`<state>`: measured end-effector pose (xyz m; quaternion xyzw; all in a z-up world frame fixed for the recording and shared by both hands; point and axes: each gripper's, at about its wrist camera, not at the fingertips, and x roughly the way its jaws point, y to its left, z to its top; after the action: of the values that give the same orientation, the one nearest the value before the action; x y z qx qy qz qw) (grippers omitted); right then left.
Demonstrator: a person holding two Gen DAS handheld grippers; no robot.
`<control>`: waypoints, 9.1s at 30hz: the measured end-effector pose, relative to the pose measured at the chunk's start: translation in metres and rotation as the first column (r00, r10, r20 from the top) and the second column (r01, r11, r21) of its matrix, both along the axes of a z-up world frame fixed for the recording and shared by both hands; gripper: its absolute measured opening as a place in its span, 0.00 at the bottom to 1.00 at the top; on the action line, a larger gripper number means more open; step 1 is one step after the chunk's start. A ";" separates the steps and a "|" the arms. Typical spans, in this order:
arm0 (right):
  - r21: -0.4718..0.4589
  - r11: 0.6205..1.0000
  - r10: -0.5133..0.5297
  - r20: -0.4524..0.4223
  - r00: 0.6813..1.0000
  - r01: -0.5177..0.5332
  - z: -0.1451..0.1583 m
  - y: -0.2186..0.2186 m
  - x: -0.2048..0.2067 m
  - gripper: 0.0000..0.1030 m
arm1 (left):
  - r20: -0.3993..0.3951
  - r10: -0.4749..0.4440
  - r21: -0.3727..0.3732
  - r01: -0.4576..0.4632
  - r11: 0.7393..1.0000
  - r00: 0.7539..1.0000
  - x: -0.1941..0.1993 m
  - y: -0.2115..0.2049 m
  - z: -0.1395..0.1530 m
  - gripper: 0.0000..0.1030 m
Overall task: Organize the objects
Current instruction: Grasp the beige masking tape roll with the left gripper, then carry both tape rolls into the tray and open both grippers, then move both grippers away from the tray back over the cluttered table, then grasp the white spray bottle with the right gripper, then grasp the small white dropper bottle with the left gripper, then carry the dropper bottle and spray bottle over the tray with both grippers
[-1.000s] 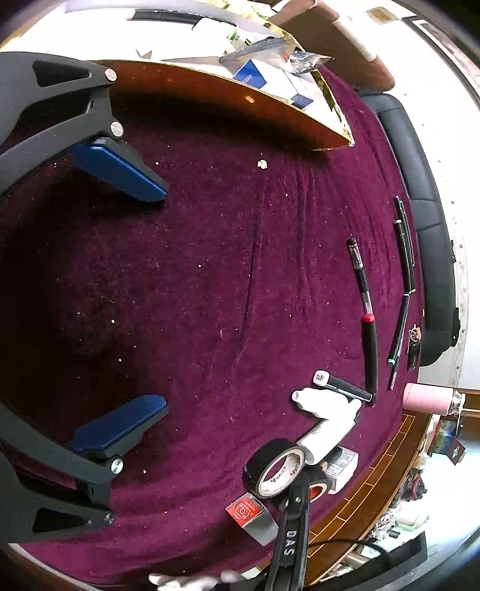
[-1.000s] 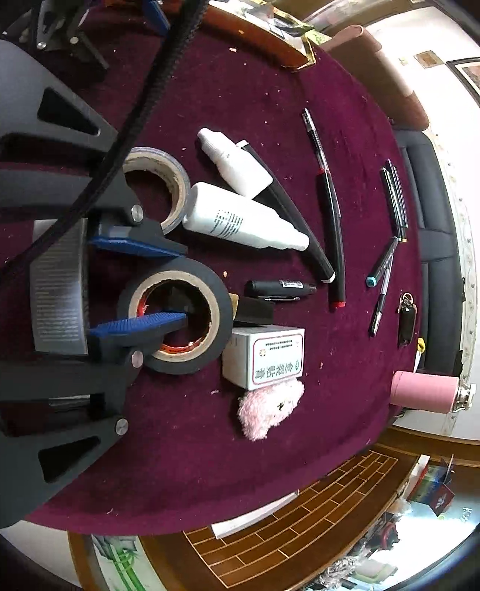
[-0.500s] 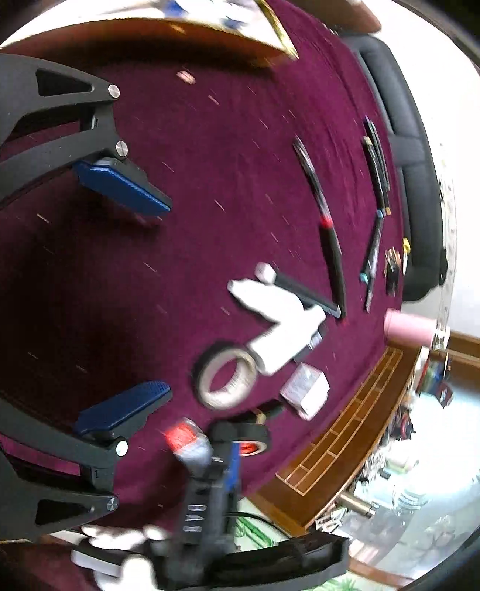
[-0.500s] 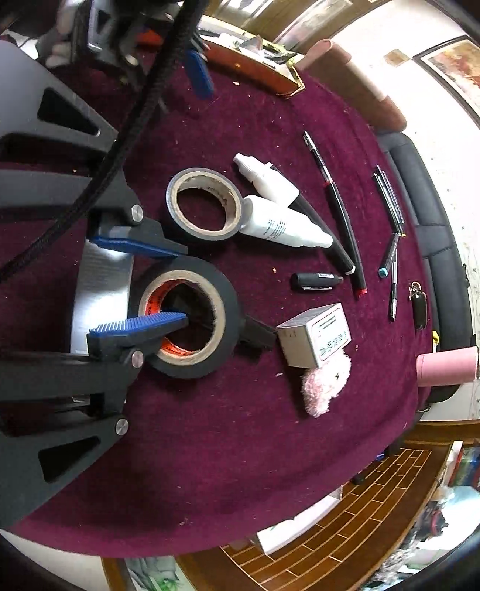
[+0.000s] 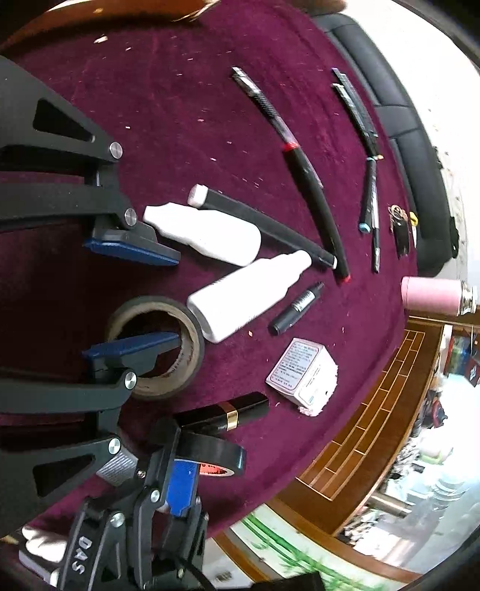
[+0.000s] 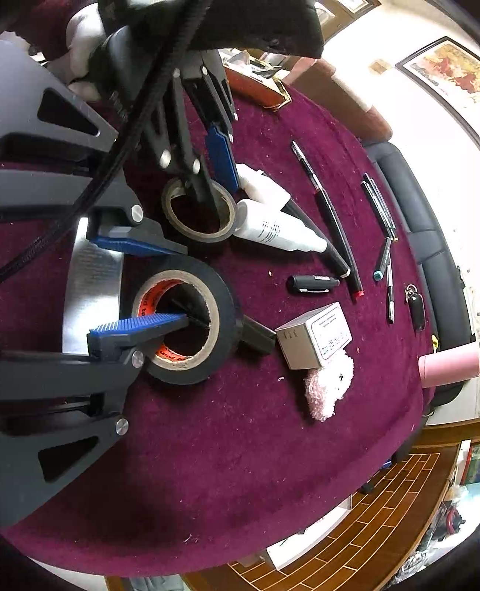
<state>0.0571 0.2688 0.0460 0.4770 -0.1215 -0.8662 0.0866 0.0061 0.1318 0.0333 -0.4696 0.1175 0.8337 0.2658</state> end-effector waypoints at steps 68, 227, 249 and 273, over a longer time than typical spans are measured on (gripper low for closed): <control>0.120 0.818 0.561 0.048 0.826 -0.563 0.019 -0.400 -0.030 0.12 | 0.068 0.535 0.243 -0.534 0.810 0.842 0.029 -0.411 -0.002 0.08; -0.223 0.973 -0.060 -0.017 0.998 0.055 -0.015 0.001 -0.027 0.26 | -0.015 -0.205 -0.087 0.203 0.975 0.979 -0.051 0.012 -0.005 0.35; -0.272 0.962 -0.009 -0.066 0.998 -0.010 0.024 -0.030 0.000 0.27 | 0.005 0.109 0.311 -0.106 0.944 0.994 0.014 -0.156 0.051 0.21; -0.336 0.942 -0.031 -0.063 0.998 0.008 0.014 -0.023 0.016 0.27 | 0.020 0.180 0.009 -0.180 0.984 0.983 -0.064 -0.063 -0.013 0.62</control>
<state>0.0728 0.2458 0.0602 0.4246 -0.2687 -0.8492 0.1621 -0.0575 0.0686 0.0204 -0.4848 0.0676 0.8504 0.1929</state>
